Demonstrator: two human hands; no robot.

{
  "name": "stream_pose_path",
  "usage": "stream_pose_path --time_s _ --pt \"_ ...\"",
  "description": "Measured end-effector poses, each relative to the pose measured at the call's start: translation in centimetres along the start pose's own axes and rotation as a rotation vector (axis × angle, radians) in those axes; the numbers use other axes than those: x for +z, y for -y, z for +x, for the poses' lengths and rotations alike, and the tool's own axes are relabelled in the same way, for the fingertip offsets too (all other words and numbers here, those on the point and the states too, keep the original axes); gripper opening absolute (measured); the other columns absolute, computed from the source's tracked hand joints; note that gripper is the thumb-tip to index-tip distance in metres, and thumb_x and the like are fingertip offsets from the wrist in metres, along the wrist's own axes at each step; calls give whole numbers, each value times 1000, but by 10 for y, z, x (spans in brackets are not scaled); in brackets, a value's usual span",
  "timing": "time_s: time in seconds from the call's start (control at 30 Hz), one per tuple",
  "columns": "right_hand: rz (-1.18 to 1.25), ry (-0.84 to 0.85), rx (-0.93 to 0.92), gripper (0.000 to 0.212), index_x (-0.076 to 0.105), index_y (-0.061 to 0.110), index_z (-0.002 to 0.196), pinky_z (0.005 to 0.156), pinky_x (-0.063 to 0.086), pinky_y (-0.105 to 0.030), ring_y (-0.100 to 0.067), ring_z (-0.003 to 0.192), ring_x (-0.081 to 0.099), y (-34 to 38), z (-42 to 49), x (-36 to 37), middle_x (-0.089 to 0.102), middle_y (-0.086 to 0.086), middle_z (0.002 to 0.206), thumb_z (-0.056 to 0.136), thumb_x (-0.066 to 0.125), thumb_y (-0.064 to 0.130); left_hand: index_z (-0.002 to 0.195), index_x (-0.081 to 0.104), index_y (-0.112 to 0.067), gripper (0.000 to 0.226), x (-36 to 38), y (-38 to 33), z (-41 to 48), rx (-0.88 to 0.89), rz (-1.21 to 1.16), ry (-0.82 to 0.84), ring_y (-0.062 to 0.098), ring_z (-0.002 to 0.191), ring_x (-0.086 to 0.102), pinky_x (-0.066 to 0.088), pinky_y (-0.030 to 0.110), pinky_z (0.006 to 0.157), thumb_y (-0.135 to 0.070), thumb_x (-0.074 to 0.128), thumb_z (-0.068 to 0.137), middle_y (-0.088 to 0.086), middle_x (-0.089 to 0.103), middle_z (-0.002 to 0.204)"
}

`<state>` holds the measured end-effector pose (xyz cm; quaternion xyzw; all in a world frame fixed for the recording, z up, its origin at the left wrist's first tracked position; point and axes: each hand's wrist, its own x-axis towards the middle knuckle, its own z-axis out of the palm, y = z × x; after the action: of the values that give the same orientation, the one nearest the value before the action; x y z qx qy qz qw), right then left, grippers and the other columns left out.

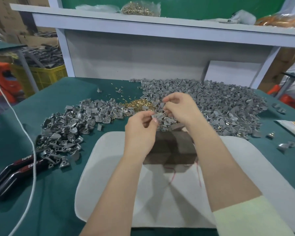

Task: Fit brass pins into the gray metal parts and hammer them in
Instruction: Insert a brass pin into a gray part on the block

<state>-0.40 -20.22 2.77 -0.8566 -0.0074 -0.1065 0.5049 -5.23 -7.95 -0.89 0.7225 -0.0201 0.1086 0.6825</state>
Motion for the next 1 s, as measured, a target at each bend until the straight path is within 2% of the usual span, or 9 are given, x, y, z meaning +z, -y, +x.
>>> stream_pose_path --time_s 0.07,0.2,0.3,0.4,0.57,0.8,0.87,0.93,1.0 --pt "59 30 4 25 64 21 78 68 54 -23 -11 66 61 -7 -18 -19 66 1 73 88 57 0 100 64 -12 14 7 1 -5 18 123 86 25 93 67 52 41 93 -4 58 90 10 69 96" --pt "115 10 45 14 67 6 81 50 48 -12 2 47 57 -28 -50 -31 62 5 56 89 57 0 104 67 -14 16 18 1 -15 101 451 163 12 84 61 47 20 86 -12 60 89 0 68 93" --pt "165 -29 78 11 63 2 87 52 50 -16 -7 53 57 -39 -61 -29 61 -5 65 89 54 -5 103 68 -17 16 20 -3 -21 125 586 222 17 93 62 48 30 90 -14 59 90 -2 66 91" --pt "128 -46 55 15 59 6 86 57 50 -19 -11 55 56 -40 -63 -25 61 -7 68 87 53 -8 107 68 -24 21 19 -5 -22 134 674 262 19 106 60 44 37 98 -15 56 92 -4 69 104" --pt "21 -78 -12 22 63 15 91 72 54 -32 -13 60 61 -43 -61 -21 65 0 72 90 50 -3 110 65 -28 22 19 -1 -20 144 790 227 19 113 56 39 38 100 -22 52 94 -7 68 110" --pt "7 -141 12 24 52 23 80 76 56 -37 -10 63 67 -47 -58 -18 68 3 72 94 46 5 122 59 -31 32 17 1 -17 185 860 147 23 116 49 36 39 98 -18 43 98 -2 58 121" --pt "15 -143 13 24 51 25 79 78 56 -41 -10 66 67 -46 -59 -17 69 3 73 94 47 6 115 61 -25 25 13 0 -16 217 774 54 24 106 56 42 39 94 -20 44 97 0 62 113" --pt "18 -149 0 24 52 25 77 81 55 -44 -15 72 68 -45 -60 -16 69 1 76 93 51 7 99 62 -24 17 11 0 -16 227 732 3 21 89 59 46 34 79 -36 53 93 -6 63 89" --pt "-16 -179 -34 23 56 25 75 81 53 -41 -20 77 66 -45 -60 -17 67 1 78 90 56 8 89 61 -25 30 12 -1 -19 195 783 64 18 80 57 45 31 69 -55 60 82 -8 60 77"
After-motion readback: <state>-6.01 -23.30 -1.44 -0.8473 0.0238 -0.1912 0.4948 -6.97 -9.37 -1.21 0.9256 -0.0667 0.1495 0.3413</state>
